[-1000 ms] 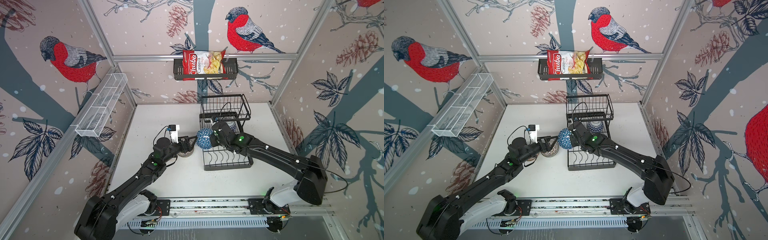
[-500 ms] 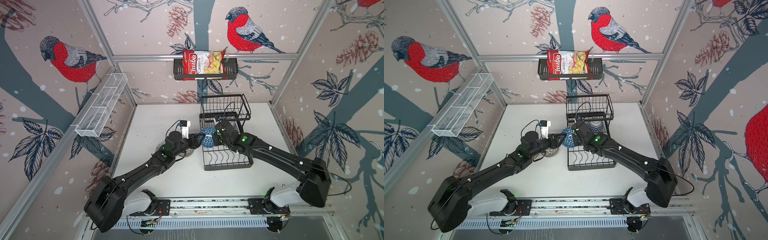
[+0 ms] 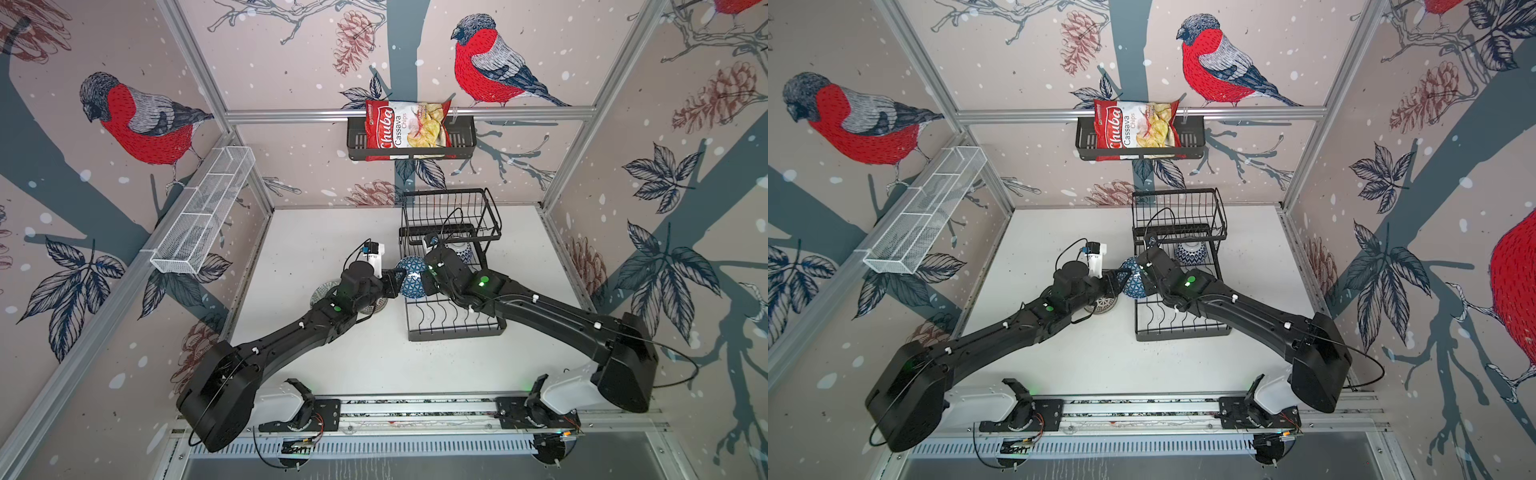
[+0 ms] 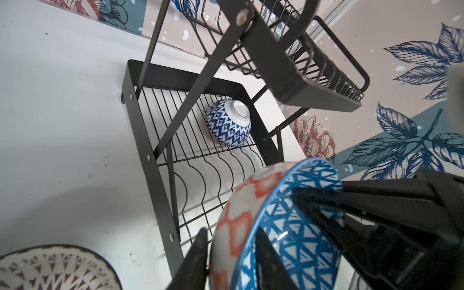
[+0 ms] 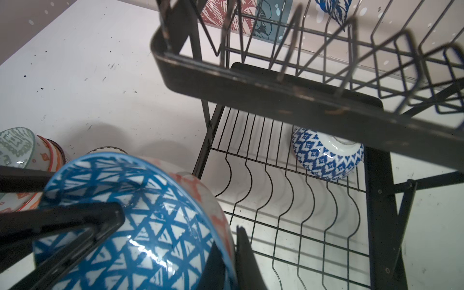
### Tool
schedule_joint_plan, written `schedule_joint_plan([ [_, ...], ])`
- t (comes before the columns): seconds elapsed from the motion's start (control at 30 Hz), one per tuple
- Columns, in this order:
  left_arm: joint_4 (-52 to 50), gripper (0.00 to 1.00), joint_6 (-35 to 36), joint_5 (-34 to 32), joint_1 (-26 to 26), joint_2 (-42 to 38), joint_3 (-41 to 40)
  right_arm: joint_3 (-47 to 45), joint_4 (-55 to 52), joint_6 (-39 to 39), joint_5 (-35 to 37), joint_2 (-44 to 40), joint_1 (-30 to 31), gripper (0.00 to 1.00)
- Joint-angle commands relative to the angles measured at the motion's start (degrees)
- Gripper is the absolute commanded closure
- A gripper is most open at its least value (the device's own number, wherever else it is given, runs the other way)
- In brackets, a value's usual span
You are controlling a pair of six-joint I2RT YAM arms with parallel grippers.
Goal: Load bowls into a dish rack
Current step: Place the bowl in the dish rack.
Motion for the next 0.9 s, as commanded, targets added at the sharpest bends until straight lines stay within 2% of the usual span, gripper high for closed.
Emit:
schedule_joint_plan([
  [0.0,-0.58,0.78,0.37,-1.63,-0.12,0.38,0.61,-0.09,4.08,0.32,2.24,-0.81,0.48,0.98],
  [0.23,-2.45,1.00,0.36,-2.31,-0.12,2.34,2.07,0.86,4.18,0.51,5.84,-0.25,2.93,0.93],
  [0.43,-1.50,1.00,-0.33,-2.57,-0.21,3.09,2.14,2.27,3.47,0.50,9.68,1.28,5.48,0.88],
  [0.63,0.92,1.00,0.37,-0.91,-0.12,3.46,1.67,1.92,4.34,-0.12,9.42,1.63,5.63,0.80],
  [0.87,4.31,1.00,0.42,0.65,-0.04,3.81,0.34,0.16,6.03,-1.10,2.99,-1.35,3.15,0.68],
])
